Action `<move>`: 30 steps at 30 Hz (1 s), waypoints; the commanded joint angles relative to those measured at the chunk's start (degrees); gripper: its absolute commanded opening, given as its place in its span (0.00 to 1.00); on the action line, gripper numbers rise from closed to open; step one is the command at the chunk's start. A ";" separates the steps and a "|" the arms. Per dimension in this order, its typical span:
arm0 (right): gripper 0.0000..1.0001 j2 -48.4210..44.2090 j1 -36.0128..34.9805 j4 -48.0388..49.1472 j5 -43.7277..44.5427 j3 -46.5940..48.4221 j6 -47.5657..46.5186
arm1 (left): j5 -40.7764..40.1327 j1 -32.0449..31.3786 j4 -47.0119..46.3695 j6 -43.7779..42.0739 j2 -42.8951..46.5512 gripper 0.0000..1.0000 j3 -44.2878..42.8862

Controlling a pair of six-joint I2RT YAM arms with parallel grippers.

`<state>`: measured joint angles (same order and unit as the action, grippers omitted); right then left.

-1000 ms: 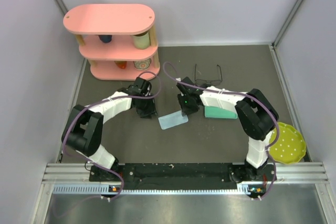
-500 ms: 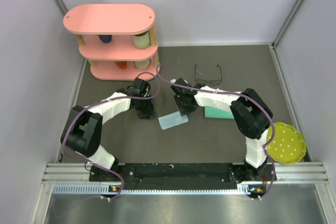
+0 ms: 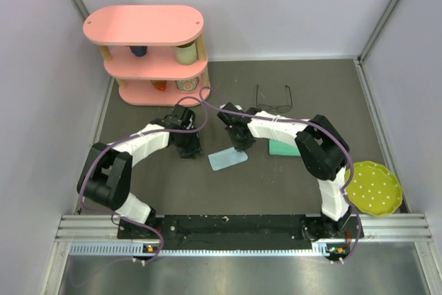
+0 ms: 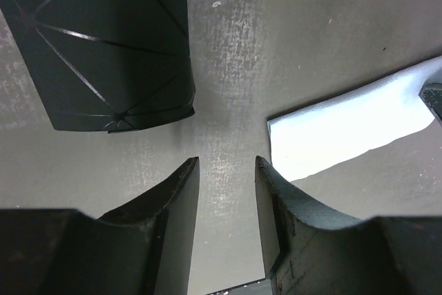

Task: Organize the sunglasses
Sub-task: Pick up the folded cleaning cloth from the center of the board.

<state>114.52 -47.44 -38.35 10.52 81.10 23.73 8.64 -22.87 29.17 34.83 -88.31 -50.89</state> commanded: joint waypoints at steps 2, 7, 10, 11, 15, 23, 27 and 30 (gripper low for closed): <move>0.09 5.71 -2.13 -1.90 0.46 0.20 2.64 | -0.12 0.46 -0.51 -0.29 2.62 0.43 0.97; 0.00 4.40 -2.13 -1.99 2.30 -0.41 5.01 | 3.47 0.46 -2.18 0.32 2.53 0.43 1.76; 0.00 2.03 -2.13 -2.08 3.80 -1.82 8.34 | 6.19 0.37 -3.76 1.47 2.18 0.43 2.55; 0.00 1.24 -2.13 -1.99 4.15 -3.30 10.70 | 6.99 0.29 -4.29 1.73 1.92 0.43 2.82; 0.00 -3.50 -2.13 -1.82 5.20 -7.88 16.08 | 8.67 -0.42 -5.35 3.57 0.16 0.43 2.47; 0.00 -7.47 -2.13 0.20 1.79 -11.58 18.64 | 6.13 -3.58 -4.66 5.51 -4.66 0.42 -2.53; 0.00 -7.29 -2.13 1.26 0.73 -11.84 19.08 | 2.96 -5.77 -3.59 4.90 -6.43 0.42 -4.83; 0.00 -6.86 -2.13 1.87 0.55 -12.28 19.08 | 1.29 -7.27 -2.89 4.20 -7.49 0.40 -6.06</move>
<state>107.31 -48.64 -35.77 14.17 70.87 41.23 13.10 -28.45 25.69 39.31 -94.83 -54.02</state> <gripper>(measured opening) 0.004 0.404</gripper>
